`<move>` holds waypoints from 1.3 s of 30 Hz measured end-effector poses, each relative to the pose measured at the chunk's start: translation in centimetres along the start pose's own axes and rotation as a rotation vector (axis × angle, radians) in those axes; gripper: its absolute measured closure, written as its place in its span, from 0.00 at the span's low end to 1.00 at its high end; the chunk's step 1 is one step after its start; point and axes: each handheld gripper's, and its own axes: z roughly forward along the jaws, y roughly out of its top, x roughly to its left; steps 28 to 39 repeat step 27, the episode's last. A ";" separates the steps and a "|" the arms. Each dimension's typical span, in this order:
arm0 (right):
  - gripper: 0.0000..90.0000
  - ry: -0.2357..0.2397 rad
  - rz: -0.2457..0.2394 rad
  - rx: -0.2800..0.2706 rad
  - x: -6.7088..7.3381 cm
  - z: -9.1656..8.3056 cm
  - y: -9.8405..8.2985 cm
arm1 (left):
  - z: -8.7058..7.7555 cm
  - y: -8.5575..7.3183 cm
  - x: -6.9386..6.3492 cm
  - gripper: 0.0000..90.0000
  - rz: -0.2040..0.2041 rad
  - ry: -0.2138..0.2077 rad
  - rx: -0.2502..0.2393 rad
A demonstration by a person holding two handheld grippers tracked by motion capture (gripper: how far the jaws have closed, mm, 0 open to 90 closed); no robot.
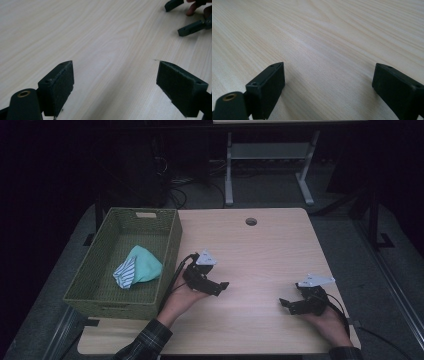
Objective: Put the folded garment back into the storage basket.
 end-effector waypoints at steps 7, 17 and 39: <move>0.12 0.000 0.000 0.001 0.0 0.0 0.0 | 2.1 -1.6 -0.1 0.16 -0.015 -0.010 0.039; 0.12 0.000 0.000 0.000 0.0 0.0 0.0 | 3.8 -3.2 0.3 0.16 -0.020 0.006 0.117; 0.12 0.000 0.000 0.000 0.0 0.0 0.0 | 4.2 -3.6 0.1 0.16 -0.008 0.021 0.138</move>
